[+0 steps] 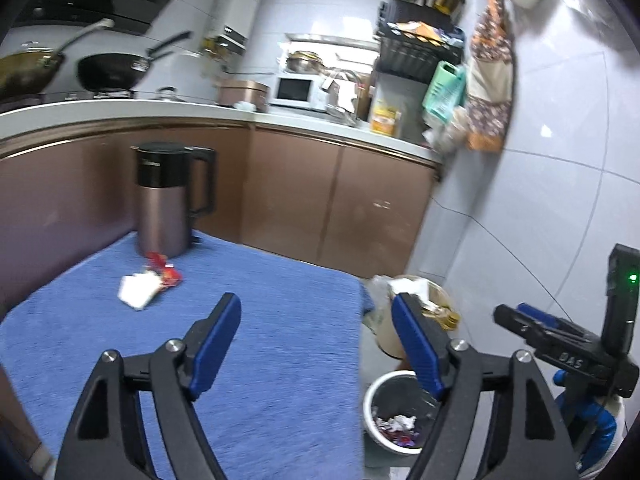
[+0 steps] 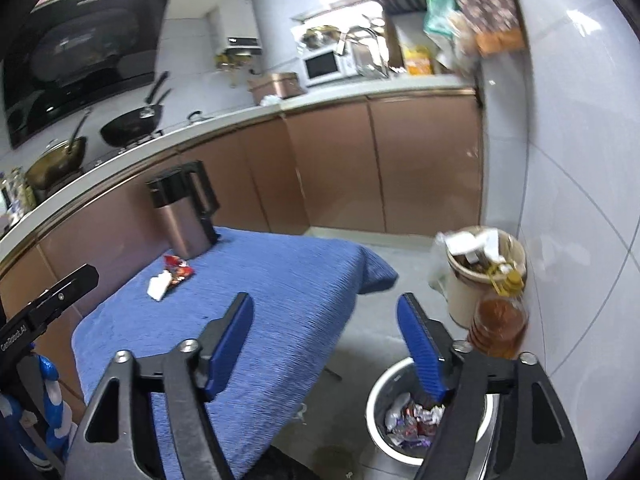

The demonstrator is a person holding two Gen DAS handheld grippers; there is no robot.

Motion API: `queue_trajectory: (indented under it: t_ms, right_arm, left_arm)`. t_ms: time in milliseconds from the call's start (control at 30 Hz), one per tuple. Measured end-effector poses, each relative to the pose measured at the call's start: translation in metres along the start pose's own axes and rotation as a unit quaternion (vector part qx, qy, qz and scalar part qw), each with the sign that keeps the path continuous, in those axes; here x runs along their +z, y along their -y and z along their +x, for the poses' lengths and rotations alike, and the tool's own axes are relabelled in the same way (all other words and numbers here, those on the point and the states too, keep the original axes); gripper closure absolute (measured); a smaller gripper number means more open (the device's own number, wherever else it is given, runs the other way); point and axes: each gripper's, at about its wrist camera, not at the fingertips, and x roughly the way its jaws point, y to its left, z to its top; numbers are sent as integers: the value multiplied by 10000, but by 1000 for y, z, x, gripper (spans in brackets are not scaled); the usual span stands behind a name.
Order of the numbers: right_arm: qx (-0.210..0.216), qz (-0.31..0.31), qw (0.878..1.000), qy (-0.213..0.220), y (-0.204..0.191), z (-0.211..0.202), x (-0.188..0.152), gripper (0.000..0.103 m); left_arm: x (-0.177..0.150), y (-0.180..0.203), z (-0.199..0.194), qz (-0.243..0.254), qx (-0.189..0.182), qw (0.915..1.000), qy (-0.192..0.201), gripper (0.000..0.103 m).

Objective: Collect trash
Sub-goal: 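Move both tools back from the bin over the towel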

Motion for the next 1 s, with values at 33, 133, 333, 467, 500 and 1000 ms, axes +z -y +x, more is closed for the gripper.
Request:
queue_trajectory:
  t_ms: [33, 133, 333, 467, 500, 1000]
  right_arm:
    - [29, -64, 10000, 39, -6, -3, 1, 25]
    - [100, -259, 9995, 155, -25, -12, 6, 20]
    - [236, -546, 9974, 394, -56, -29, 14, 9]
    - [322, -696, 9954, 573, -75, -40, 18, 4]
    - [358, -744, 9946, 631, -80, -44, 19, 4]
    - [505, -1145, 9889, 805, -113, -58, 6, 0]
  left_arm:
    - [1, -6, -7, -28, 84, 10000, 43, 26]
    - [2, -22, -29, -79, 401, 9989, 227, 24]
    - [6, -46, -70, -197, 1001, 9928, 628, 21]
    - [7, -58, -93, -284, 1299, 9880, 785, 21]
    - [6, -59, -97, -286, 1409, 9863, 809, 21]
    - [0, -60, -128, -144, 2109, 9728, 946, 20]
